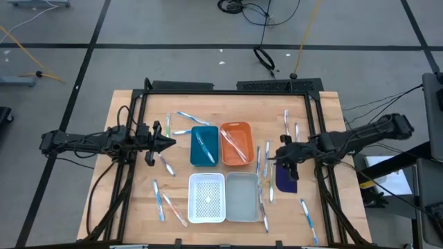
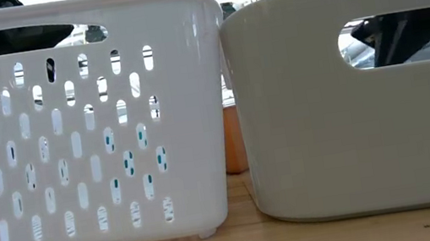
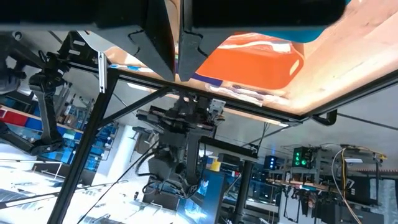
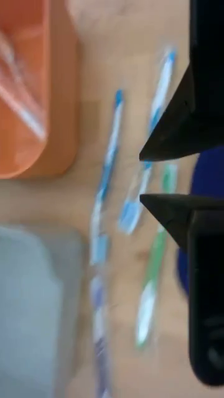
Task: Pick & Place Toothbrushes
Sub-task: Put the blue toothbrush into the blue bin
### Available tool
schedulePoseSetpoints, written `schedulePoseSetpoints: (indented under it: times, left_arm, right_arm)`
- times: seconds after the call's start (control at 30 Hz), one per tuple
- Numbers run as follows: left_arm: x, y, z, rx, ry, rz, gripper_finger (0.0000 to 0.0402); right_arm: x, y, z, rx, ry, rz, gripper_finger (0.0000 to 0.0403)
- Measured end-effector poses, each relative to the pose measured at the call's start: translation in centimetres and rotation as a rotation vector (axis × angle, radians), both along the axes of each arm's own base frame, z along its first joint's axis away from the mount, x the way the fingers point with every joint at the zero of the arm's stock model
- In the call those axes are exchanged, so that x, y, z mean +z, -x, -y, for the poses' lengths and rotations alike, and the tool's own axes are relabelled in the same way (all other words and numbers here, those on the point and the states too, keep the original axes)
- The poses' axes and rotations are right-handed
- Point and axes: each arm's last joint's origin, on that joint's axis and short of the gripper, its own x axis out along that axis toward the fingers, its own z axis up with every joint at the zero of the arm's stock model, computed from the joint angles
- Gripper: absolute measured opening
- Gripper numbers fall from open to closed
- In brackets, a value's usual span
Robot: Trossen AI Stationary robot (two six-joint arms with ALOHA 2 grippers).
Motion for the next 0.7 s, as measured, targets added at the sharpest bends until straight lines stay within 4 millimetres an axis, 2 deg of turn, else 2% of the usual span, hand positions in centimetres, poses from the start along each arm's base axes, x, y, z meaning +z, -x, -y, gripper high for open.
schedulePoseSetpoints:
  times: [0.3,0.7]
  left_arm:
    - [0.0,0.0,0.0,0.0,0.001,0.0,0.0019]
    - [0.0,0.0,0.0,0.0,0.027,0.001,0.0019]
  right_arm:
    - [-1.8,-0.7,1.6,0.155,0.223,-0.147,0.0164]
    - [-3.2,-1.9,3.8,0.316,0.406,-0.223,0.0173]
